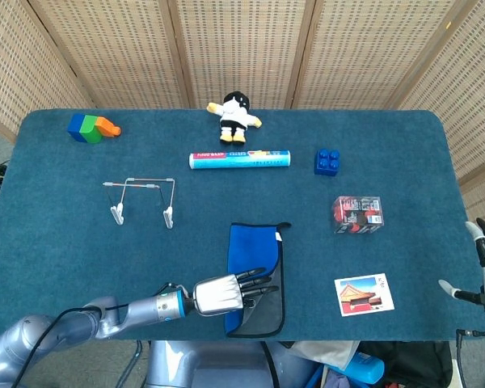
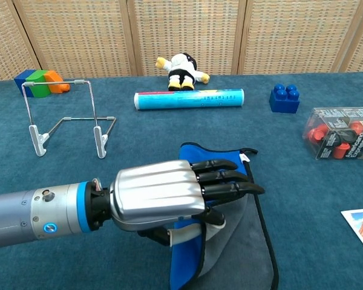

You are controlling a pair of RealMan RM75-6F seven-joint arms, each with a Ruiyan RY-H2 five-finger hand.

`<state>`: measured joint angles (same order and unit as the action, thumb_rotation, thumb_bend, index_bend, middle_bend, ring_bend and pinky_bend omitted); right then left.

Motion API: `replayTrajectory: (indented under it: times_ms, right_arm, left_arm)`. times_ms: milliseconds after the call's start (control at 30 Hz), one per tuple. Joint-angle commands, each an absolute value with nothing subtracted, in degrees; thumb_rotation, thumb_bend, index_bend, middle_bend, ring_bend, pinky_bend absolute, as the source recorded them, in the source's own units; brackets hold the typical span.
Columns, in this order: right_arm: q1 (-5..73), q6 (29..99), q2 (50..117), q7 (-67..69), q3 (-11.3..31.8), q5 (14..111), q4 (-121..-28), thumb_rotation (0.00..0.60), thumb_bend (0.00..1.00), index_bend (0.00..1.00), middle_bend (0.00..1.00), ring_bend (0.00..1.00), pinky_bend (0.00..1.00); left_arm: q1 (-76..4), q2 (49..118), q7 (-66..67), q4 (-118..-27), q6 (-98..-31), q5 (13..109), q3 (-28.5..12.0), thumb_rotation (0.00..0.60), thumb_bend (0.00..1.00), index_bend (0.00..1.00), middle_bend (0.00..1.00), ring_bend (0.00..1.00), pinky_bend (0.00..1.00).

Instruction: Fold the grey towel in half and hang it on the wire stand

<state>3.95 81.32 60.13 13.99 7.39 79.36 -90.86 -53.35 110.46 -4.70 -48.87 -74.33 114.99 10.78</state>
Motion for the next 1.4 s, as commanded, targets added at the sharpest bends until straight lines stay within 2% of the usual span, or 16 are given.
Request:
replayTrajectory:
  times_ms: [33, 367, 467, 500, 633, 667, 933, 1267, 1400]
  right_arm:
    - [3.99, 81.23, 60.14, 13.92, 7.34, 79.39, -90.9, 0.6, 0.0, 0.0, 0.0, 0.0, 0.0]
    - [4.03, 80.8, 59.85, 14.46, 7.28, 79.2, -90.9, 0.6, 0.0, 0.0, 0.0, 0.0, 0.0]
    - [4.0, 80.74, 59.68, 14.88, 7.3, 79.14, -90.85, 0.6, 0.0, 0.0, 0.0, 0.0, 0.0]
    - [3.98, 80.74, 59.63, 15.02, 7.32, 79.12, -90.83, 0.6, 0.0, 0.0, 0.0, 0.0, 0.0]
    - [3.97, 80.66, 59.46, 15.57, 7.37, 79.05, -90.72, 0.6, 0.0, 0.0, 0.0, 0.0, 0.0]
    - [3.96, 80.63, 59.42, 15.68, 7.35, 79.07, -90.72, 0.6, 0.0, 0.0, 0.0, 0.0, 0.0]
    - [3.87, 80.83, 59.3, 15.89, 7.27, 79.32, -90.79, 0.6, 0.0, 0.0, 0.0, 0.0, 0.0]
    - [3.89, 80.84, 59.4, 15.4, 7.18, 79.35, -90.89, 0.6, 0.0, 0.0, 0.0, 0.0, 0.0]
    - [4.0, 80.6, 59.45, 15.14, 7.11, 79.33, -90.93, 0.6, 0.0, 0.0, 0.0, 0.0, 0.0]
  left_arm:
    - [-55.16, 111.74, -2.58, -47.51, -75.12, 116.61, 10.16, 0.6, 0.61, 0.55, 0.0, 0.0, 0.0]
    - [-59.98, 115.86, 2.72, -46.08, -70.39, 117.23, 8.24, 0.6, 0.57, 0.52, 0.0, 0.0, 0.0]
    - [-60.37, 116.86, 3.72, -45.91, -69.25, 116.97, 8.33, 0.6, 0.55, 0.48, 0.0, 0.0, 0.0]
    - [-60.5, 117.11, 4.02, -45.79, -69.1, 117.0, 8.38, 0.6, 0.52, 0.43, 0.0, 0.0, 0.0]
    - [-60.64, 118.24, 4.74, -45.08, -69.83, 117.12, 8.49, 0.6, 0.41, 0.04, 0.0, 0.0, 0.0]
    - [-60.57, 118.46, 4.77, -44.86, -70.09, 117.07, 8.49, 0.6, 0.4, 0.01, 0.0, 0.0, 0.0]
    - [-59.86, 119.82, 3.99, -44.04, -72.17, 115.83, 7.75, 0.6, 0.27, 0.0, 0.0, 0.0, 0.0]
    - [-59.0, 121.23, 0.88, -43.63, -75.98, 113.69, 5.65, 0.6, 0.22, 0.0, 0.0, 0.0, 0.0]
    - [-59.34, 122.39, 0.05, -42.62, -76.57, 113.21, 4.91, 0.6, 0.16, 0.0, 0.0, 0.0, 0.0]
